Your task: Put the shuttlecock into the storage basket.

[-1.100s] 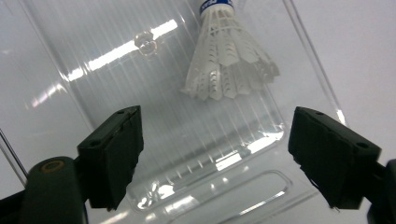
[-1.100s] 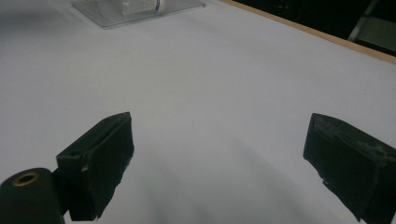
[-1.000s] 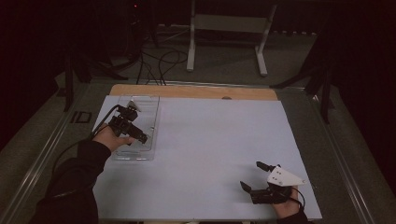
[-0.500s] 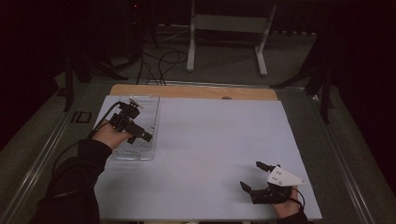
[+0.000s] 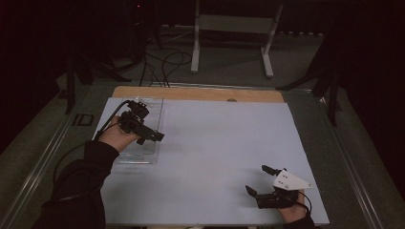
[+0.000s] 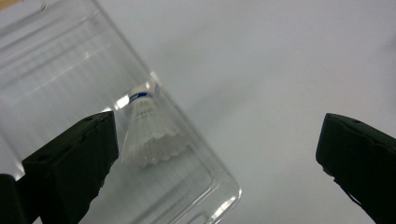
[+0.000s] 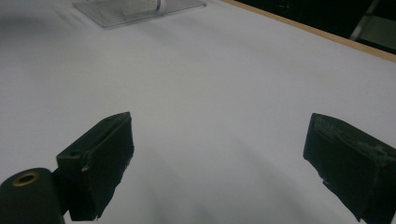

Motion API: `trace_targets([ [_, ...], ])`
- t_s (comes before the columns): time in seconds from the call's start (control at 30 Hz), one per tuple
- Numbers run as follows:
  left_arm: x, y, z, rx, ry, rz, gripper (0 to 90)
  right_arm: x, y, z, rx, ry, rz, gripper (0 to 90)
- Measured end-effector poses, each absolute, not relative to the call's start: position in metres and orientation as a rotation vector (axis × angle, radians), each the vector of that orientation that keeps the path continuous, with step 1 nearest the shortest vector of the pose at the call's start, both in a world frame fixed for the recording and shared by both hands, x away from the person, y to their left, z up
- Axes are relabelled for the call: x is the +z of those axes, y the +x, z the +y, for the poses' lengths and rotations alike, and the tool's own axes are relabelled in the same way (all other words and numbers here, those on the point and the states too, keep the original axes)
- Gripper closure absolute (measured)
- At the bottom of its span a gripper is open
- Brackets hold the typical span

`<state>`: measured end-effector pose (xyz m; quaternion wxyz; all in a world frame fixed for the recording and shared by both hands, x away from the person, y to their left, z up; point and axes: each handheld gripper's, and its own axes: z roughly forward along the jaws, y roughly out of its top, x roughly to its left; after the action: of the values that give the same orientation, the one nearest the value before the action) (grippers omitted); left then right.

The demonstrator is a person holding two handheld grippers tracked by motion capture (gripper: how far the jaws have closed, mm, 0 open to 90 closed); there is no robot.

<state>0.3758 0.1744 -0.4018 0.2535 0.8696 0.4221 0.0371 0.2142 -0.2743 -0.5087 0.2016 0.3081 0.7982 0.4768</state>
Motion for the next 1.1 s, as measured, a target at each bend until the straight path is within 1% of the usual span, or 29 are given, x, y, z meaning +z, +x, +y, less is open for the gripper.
trace_targets([
  [0.37, -0.401, 0.373, 0.161, 0.106, 2.340, 1.034, 0.0, -0.509, 0.214, -0.275, 1.330, 0.859, 2.229, 8.5],
  [0.43, -0.399, 0.372, 0.155, 0.124, 2.345, 0.991, 0.0, -0.509, 0.214, -0.275, 1.329, 0.860, 2.228, 8.4],
  [0.77, -0.397, 0.365, 0.134, 0.190, 2.334, 0.884, 0.0, -0.509, 0.214, -0.276, 1.326, 0.859, 2.228, 8.4],
  [1.1, -0.398, 0.354, 0.113, 0.228, 2.334, 0.765, 0.0, -0.509, 0.214, -0.276, 1.327, 0.861, 2.228, 8.5],
])
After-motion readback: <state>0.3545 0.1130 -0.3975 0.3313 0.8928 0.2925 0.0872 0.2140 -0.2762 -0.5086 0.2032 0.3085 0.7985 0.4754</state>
